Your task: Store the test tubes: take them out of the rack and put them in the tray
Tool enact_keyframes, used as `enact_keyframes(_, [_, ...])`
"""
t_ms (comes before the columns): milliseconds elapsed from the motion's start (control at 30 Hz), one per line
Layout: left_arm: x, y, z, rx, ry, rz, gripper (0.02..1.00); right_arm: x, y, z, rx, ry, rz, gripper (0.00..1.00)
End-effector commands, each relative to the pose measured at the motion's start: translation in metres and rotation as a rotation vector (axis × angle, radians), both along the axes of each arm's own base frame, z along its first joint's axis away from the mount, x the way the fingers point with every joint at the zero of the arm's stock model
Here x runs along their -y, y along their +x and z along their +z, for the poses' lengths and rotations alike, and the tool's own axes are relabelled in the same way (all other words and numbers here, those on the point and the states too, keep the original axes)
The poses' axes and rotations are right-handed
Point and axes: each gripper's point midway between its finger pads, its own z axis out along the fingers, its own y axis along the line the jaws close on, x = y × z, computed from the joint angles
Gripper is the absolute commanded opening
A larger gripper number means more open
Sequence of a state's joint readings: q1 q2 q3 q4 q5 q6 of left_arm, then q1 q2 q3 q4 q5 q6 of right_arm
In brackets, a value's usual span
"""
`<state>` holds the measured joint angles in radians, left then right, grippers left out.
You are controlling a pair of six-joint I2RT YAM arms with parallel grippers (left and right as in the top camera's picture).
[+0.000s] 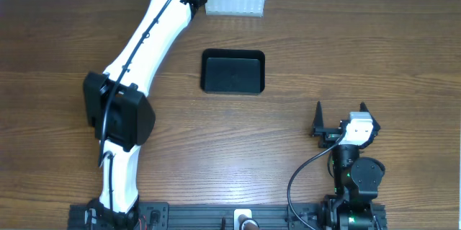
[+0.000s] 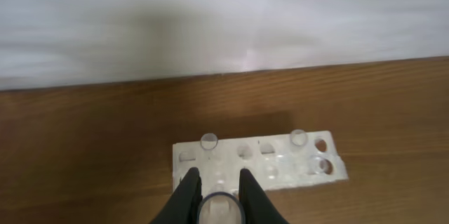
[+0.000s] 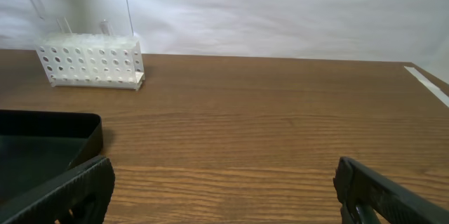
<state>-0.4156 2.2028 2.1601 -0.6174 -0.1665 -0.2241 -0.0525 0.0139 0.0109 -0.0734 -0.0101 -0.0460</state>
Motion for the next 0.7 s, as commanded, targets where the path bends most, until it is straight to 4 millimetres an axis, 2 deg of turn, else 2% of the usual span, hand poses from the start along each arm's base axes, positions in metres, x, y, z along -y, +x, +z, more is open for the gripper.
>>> enact_keyframes(33, [-0.003,-0.037,0.055,0.006,-0.034,0.003,0.04,-0.002,0.0,-0.001,0.002,0.001,0.014,0.991])
enact_keyframes(167, [-0.001,-0.073,0.046,-0.14,-0.067,-0.005,0.04,-0.002,0.0,-0.001,0.002,0.001,0.014,0.996])
enact_keyframes(300, [0.004,-0.111,0.016,-0.349,-0.1,-0.015,0.04,-0.002,0.0,-0.001,0.002,0.001,0.014,0.991])
enact_keyframes(400, [0.0,-0.134,-0.006,-0.478,-0.078,0.001,0.04,-0.002,0.0,-0.001,0.002,0.001,0.014,0.991])
enact_keyframes(533, [-0.005,-0.151,-0.031,-0.601,-0.044,0.028,0.04,-0.002,0.0,-0.001,0.002,0.001,0.014,0.993])
enact_keyframes(700, [-0.004,-0.158,-0.066,-0.714,-0.013,0.03,0.038,-0.002,0.0,-0.001,0.002,0.001,0.014,0.993])
